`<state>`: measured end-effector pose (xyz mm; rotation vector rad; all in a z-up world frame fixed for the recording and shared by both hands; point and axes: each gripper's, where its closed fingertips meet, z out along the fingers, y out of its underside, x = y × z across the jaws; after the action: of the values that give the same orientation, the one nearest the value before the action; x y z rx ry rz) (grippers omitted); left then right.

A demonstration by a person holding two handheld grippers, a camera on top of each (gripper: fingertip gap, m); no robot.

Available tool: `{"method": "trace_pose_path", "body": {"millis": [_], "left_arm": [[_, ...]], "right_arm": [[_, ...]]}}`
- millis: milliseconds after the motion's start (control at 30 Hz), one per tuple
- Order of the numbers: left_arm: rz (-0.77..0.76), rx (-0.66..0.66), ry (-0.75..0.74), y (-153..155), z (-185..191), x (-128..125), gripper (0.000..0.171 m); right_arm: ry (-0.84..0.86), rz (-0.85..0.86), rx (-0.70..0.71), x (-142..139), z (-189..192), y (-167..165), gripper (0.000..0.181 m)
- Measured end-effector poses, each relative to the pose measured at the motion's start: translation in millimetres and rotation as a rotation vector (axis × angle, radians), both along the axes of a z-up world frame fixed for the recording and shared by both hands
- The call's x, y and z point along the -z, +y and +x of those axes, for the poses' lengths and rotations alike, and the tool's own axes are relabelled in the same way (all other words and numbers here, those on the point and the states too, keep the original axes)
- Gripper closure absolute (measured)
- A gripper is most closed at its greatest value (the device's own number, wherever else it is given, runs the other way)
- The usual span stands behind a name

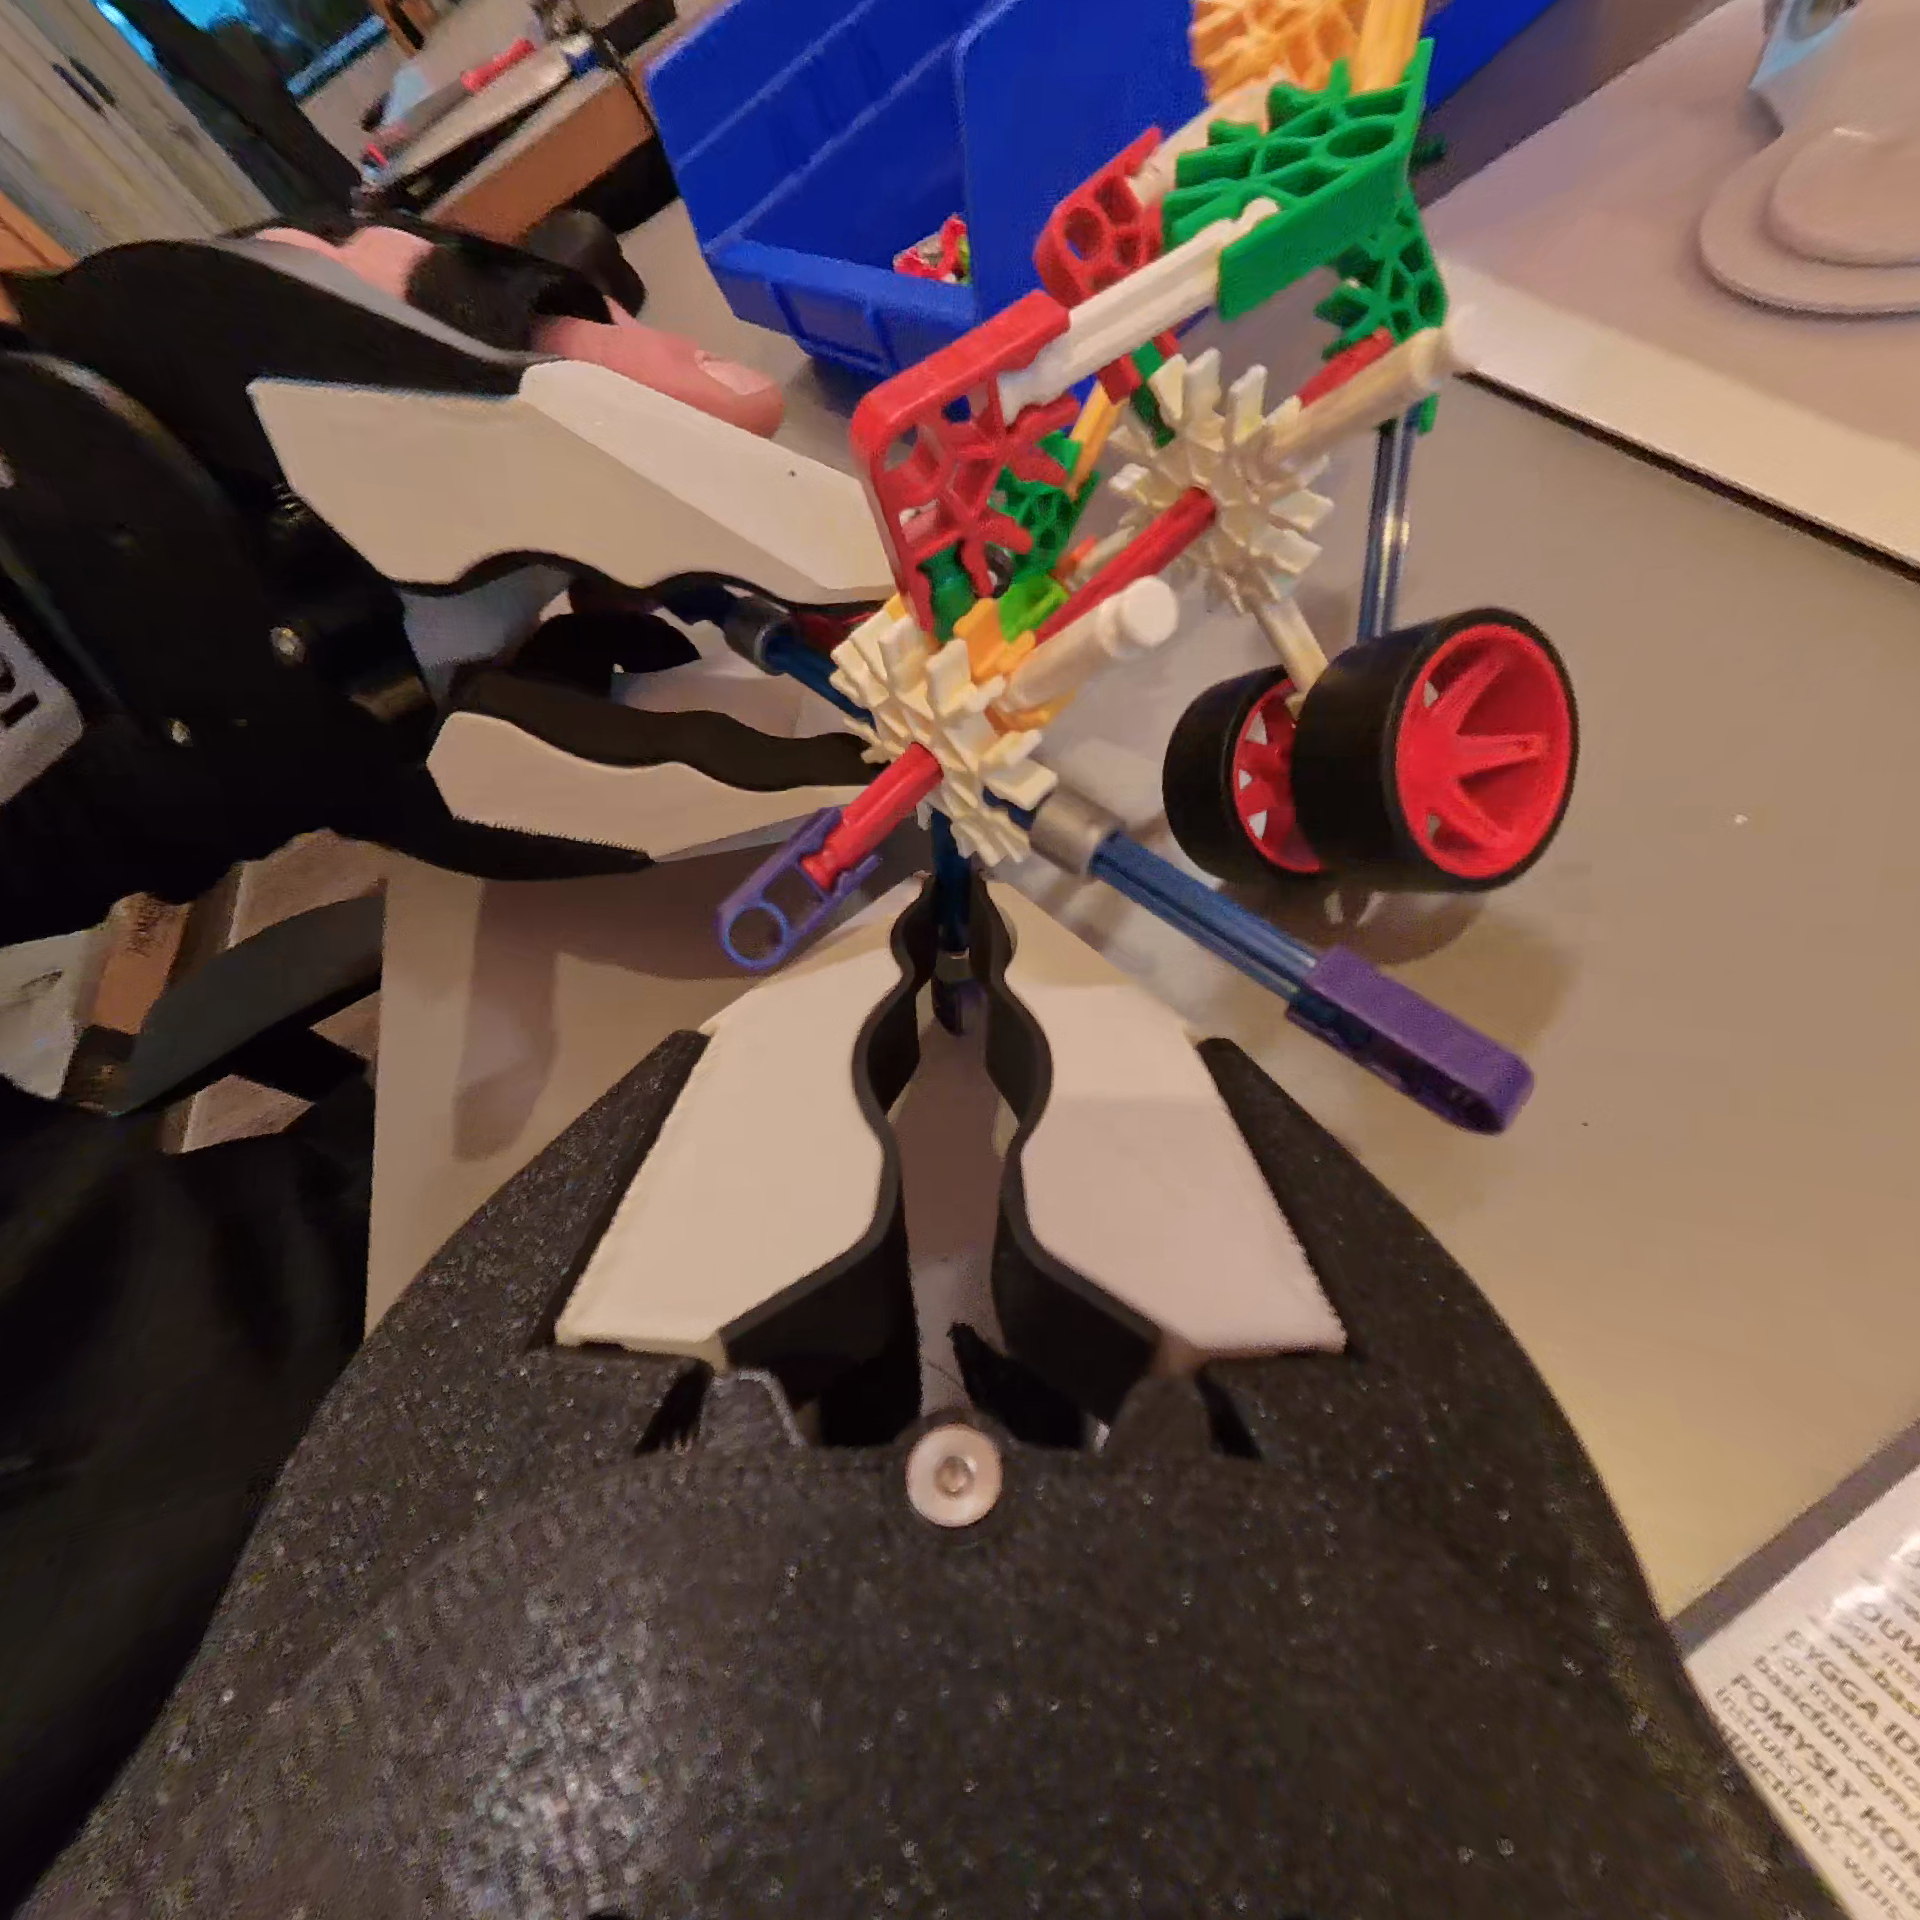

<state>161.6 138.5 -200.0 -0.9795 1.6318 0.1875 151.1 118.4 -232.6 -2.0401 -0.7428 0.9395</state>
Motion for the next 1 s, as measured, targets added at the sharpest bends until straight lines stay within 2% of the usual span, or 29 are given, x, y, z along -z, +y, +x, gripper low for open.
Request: {"method": "trace_pose_path", "body": {"millis": [267,333,433,567,700,867,933,1000], "left_arm": [[0.235,-0.042,-0.035,5,2,-4,0.147],[0.306,-0.043,-0.060,6,1,-12,0.147],[0.224,-0.030,-0.108,6,1,-12,0.147],[0.183,0.012,-0.201,-2,1,-23,0.147],[0.072,0.110,-0.283,-12,1,-31,0.147],[-0.077,0.236,-0.374,-27,1,-43,0.147],[-0.058,0.209,-0.374,-22,1,-42,0.146],[0.043,0.168,-0.350,-17,0,-43,0.147]], "right_arm": [[0.113,-0.100,0.048,-5,0,3,0.180],[0.163,-0.111,0.060,-11,-1,3,0.179],[0.126,-0.057,0.076,-11,0,4,0.179],[0.092,0.057,0.058,-22,1,0,0.176],[0.131,0.093,-0.071,-27,-6,-12,0.159],[0.171,0.188,-0.196,-45,-15,-25,0.178],[0.170,0.149,-0.168,-44,-14,-22,0.180],[0.204,0.080,-0.114,-44,-14,-18,0.179]]}}
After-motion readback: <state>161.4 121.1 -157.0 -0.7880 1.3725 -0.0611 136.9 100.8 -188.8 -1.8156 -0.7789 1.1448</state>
